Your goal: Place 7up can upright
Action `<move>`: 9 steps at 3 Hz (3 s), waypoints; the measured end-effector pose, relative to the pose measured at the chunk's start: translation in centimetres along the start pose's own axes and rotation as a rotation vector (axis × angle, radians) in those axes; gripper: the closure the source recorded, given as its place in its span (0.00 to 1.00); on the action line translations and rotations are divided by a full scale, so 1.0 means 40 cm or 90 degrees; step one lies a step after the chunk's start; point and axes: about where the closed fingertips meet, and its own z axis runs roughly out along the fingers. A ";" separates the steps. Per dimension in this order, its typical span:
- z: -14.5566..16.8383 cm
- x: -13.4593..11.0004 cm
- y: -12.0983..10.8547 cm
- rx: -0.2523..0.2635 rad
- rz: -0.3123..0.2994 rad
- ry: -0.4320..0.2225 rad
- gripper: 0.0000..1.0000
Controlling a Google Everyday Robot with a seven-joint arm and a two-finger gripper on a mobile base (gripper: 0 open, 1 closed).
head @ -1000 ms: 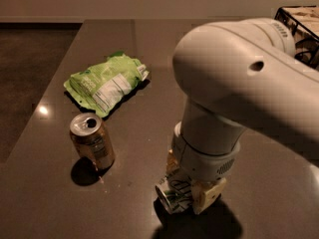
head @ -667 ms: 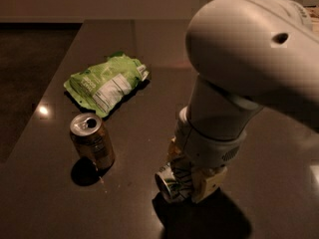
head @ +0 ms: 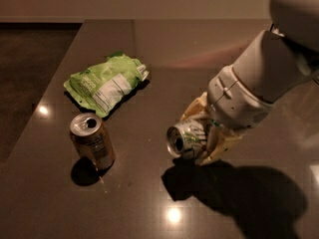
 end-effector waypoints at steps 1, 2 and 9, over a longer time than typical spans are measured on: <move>-0.026 -0.012 -0.055 0.072 0.018 -0.089 1.00; -0.036 -0.028 -0.094 0.151 0.036 -0.163 1.00; -0.058 0.035 -0.197 0.391 0.352 -0.503 1.00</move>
Offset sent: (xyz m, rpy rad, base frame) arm 0.0547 0.0188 0.0366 0.5570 -0.1507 -0.2043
